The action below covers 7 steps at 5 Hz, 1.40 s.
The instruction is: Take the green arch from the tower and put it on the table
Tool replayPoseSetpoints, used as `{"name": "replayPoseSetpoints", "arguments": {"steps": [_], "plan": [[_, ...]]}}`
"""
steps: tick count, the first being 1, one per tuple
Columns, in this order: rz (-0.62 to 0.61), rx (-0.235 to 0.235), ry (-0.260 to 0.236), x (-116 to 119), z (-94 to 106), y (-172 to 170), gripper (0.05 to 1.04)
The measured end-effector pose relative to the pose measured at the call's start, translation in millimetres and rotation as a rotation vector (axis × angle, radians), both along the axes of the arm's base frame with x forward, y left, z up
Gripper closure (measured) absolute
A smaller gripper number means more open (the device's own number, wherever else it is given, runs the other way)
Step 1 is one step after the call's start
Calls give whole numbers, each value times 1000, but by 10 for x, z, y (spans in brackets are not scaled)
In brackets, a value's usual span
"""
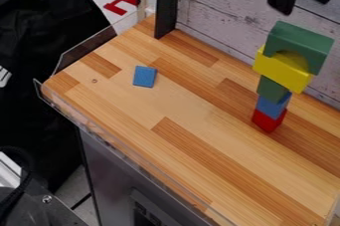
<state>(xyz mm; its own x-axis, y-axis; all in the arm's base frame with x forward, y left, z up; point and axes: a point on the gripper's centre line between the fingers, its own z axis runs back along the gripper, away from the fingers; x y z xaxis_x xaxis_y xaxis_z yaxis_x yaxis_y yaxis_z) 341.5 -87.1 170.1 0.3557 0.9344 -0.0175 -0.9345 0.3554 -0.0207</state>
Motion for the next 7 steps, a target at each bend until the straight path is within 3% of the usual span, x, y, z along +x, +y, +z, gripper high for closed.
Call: {"name": "replayPoseSetpoints", "arguments": {"steps": [2,4,6,7], "plan": [[20,-1,76,-115,-47,36,84],[49,-14,148,-77,-229,-7,85],[57,-29,155,-32,-338,-33,119],[31,-52,206,-41,-393,-18,392]]}}
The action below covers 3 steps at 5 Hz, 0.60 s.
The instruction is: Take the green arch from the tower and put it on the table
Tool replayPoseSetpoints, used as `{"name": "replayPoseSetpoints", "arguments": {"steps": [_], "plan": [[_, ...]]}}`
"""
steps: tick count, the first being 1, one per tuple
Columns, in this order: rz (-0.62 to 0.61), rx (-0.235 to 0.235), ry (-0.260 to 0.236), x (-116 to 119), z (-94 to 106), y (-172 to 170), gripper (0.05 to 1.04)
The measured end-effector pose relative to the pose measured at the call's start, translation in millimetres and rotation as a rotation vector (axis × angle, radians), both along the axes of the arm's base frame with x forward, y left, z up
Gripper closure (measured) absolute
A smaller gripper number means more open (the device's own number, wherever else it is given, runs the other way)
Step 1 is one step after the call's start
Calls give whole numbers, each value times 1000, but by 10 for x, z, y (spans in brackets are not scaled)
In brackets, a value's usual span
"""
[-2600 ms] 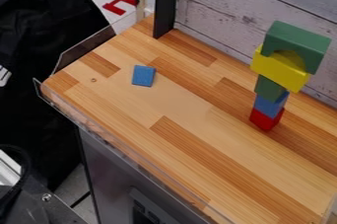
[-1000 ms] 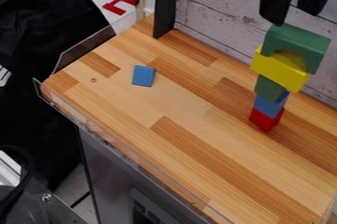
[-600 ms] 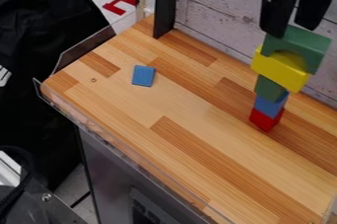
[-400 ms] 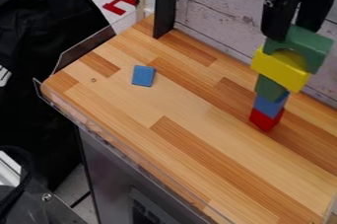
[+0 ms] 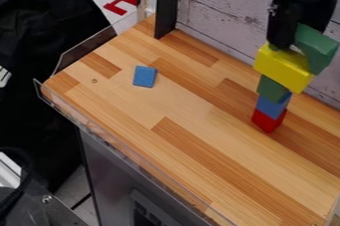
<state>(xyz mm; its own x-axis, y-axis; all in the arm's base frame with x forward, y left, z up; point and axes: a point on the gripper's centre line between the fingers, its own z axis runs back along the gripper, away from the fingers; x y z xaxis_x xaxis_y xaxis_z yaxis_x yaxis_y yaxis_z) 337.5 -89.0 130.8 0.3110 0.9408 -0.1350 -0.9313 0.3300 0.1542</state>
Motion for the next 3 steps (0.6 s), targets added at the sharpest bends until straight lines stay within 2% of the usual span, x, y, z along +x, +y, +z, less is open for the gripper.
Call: {"name": "replayPoseSetpoints", "arguments": {"steps": [1,2,3], "plan": [[-10,-8,1,8,14,13,484],[-7,-28,5,17,41,36,484],[51,-108,-8,69,110,172,485]]}}
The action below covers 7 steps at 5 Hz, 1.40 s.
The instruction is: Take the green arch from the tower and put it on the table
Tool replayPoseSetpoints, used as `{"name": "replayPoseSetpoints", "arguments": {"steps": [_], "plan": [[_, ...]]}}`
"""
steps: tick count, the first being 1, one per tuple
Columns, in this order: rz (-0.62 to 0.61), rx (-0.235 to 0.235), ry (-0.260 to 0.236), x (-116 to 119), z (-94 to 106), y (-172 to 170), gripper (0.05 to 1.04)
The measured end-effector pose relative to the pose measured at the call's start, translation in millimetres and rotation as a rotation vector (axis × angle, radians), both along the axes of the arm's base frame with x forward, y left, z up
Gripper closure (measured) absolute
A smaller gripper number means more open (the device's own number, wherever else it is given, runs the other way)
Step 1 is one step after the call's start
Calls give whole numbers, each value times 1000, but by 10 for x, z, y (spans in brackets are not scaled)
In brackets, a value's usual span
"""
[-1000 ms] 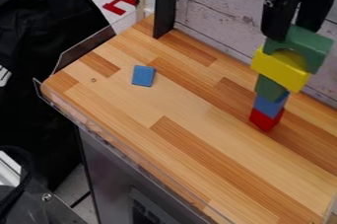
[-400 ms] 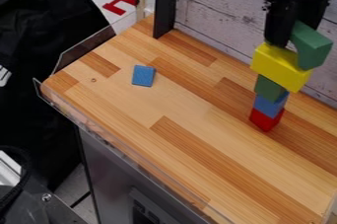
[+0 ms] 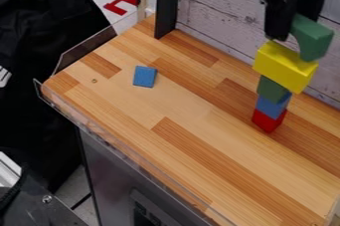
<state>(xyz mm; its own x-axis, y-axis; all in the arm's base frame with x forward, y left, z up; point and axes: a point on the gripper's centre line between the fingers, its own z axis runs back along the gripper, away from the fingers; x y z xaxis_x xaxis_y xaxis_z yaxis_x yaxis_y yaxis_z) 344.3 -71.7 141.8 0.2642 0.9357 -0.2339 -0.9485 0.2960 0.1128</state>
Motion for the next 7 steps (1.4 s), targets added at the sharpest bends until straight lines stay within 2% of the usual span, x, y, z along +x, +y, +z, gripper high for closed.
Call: {"name": "replayPoseSetpoints", "arguments": {"steps": [1,2,3,4,5,6,7], "plan": [[67,-93,-46,75,179,187,485],[104,-86,-44,89,246,389,485],[98,-44,-37,46,134,731,485],[54,14,-3,-97,-139,1039,485],[58,62,13,-187,-280,1264,485],[123,75,30,-301,-540,1331,485],[147,59,23,-416,-833,1258,485]]}}
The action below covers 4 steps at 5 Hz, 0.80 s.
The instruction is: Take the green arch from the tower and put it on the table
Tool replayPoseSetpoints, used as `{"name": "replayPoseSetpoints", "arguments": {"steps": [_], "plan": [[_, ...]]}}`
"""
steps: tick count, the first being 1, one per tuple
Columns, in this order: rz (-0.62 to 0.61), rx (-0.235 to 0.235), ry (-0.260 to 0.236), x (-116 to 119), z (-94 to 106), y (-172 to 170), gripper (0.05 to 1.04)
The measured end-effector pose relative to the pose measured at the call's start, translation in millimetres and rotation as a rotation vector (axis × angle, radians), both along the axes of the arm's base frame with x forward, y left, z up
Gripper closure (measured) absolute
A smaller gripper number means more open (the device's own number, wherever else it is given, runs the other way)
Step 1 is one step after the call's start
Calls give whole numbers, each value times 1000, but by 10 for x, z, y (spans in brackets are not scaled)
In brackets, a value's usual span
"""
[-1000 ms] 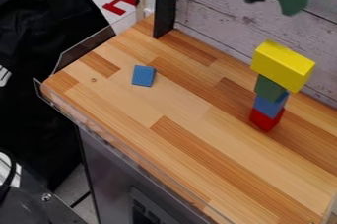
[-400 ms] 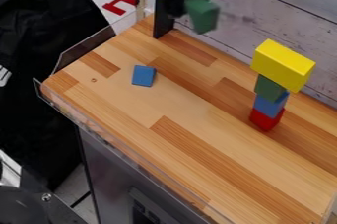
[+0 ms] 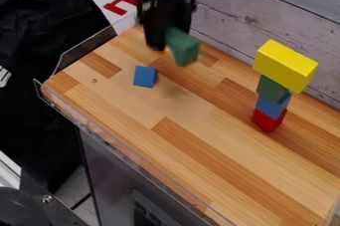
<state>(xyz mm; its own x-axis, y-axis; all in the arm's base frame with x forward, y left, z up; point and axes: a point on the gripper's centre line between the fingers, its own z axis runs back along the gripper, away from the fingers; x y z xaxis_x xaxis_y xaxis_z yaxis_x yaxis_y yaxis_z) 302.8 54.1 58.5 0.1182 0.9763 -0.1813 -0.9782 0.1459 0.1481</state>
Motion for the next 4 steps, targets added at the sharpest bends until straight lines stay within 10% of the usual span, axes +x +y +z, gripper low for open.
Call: {"name": "replayPoseSetpoints", "arguments": {"steps": [4], "plan": [[-196,47,23,-192,-295,-407,485]]}}
